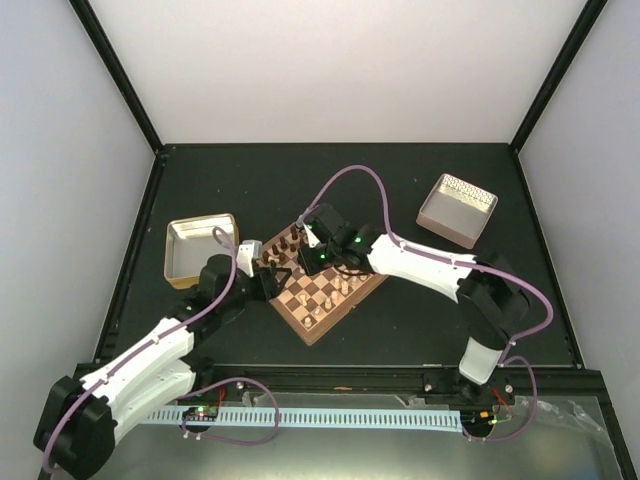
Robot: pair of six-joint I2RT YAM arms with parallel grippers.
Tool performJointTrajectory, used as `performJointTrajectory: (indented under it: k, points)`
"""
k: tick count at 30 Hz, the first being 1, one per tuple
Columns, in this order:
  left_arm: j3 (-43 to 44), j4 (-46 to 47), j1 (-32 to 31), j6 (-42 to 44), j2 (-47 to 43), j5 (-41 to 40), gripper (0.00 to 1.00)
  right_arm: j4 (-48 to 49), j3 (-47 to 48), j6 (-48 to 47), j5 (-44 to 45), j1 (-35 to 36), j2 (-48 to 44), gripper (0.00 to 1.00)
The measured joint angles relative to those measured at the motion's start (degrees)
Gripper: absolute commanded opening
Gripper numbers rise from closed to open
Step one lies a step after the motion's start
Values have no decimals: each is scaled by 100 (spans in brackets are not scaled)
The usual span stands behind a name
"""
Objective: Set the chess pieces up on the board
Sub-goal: Pick up the chess piece from the chessboard.
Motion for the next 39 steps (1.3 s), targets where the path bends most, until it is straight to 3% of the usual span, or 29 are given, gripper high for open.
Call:
performJointTrajectory:
  k: [6, 16, 24, 32, 39]
  points:
    - [-282, 748, 0, -625, 59, 494, 65, 586, -507, 345, -638, -195, -549, 7]
    - [-826, 2002, 61, -3307, -887, 415, 68, 1537, -1106, 752, -1294, -332, -1517, 8]
    - [-986, 2905, 125, -4909, -758, 522, 68, 2149, -1298, 922, -1698, -334, -1818, 8]
    - [-992, 4017, 151, -6065, -92, 887, 56, 2575, -1486, 1034, -2120, -334, -1915, 8]
    - [-992, 4350, 151, -6594, 13, 1137, 44, 2730, -1539, 1067, -2168, -334, -1956, 8]
